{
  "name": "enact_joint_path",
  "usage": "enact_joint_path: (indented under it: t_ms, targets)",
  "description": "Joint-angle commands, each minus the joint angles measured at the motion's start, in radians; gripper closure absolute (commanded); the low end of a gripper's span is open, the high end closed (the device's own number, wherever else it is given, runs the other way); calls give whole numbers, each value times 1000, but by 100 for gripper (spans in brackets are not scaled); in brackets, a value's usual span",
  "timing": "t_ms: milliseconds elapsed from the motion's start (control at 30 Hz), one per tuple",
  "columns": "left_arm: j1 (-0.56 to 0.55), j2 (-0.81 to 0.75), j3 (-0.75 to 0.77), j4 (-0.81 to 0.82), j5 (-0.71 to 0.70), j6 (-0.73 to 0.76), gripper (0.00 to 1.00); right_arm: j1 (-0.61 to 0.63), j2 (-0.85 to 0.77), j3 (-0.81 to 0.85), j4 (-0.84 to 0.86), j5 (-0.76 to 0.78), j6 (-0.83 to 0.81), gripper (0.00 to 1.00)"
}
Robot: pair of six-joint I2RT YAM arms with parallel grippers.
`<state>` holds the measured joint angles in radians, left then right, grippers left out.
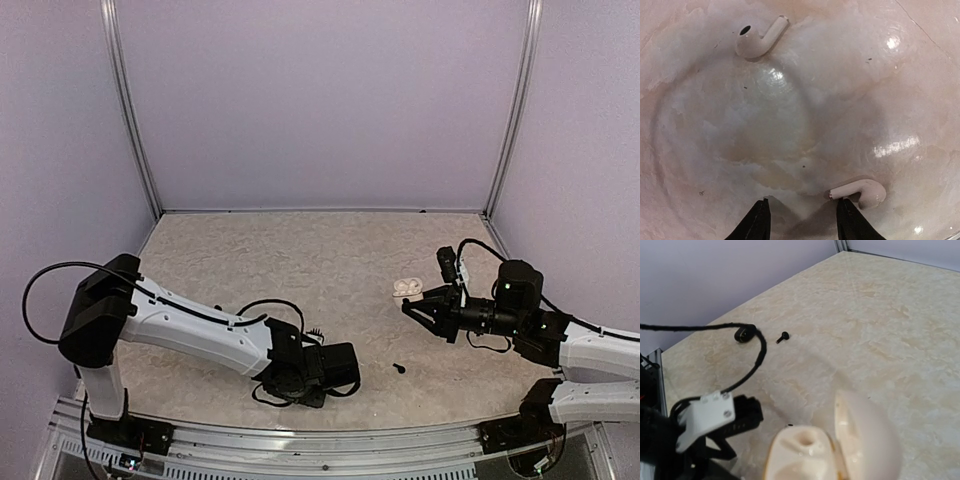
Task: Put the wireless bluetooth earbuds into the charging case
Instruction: Turn over the left earbud at the corner of the board.
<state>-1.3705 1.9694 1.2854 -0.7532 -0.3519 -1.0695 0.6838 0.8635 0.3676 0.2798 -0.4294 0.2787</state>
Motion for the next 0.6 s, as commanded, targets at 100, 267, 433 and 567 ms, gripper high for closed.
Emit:
enact_joint_path:
  t_ms: [100,267,433,567]
  targets:
    - [7,-80,-39,79,30,249,56,-7,-4,-1,13,-9,-3,100]
    - [16,-158,-44,90,127,555,53,-6,-8,1,12,-12,-3,100]
    - [46,-177,-13,6,180,846,53,-6,-18,-1,10,-14,-4,100]
    - [49,-169,-7,2,245,1057,56,-7,-37,-3,2,-8,0,100]
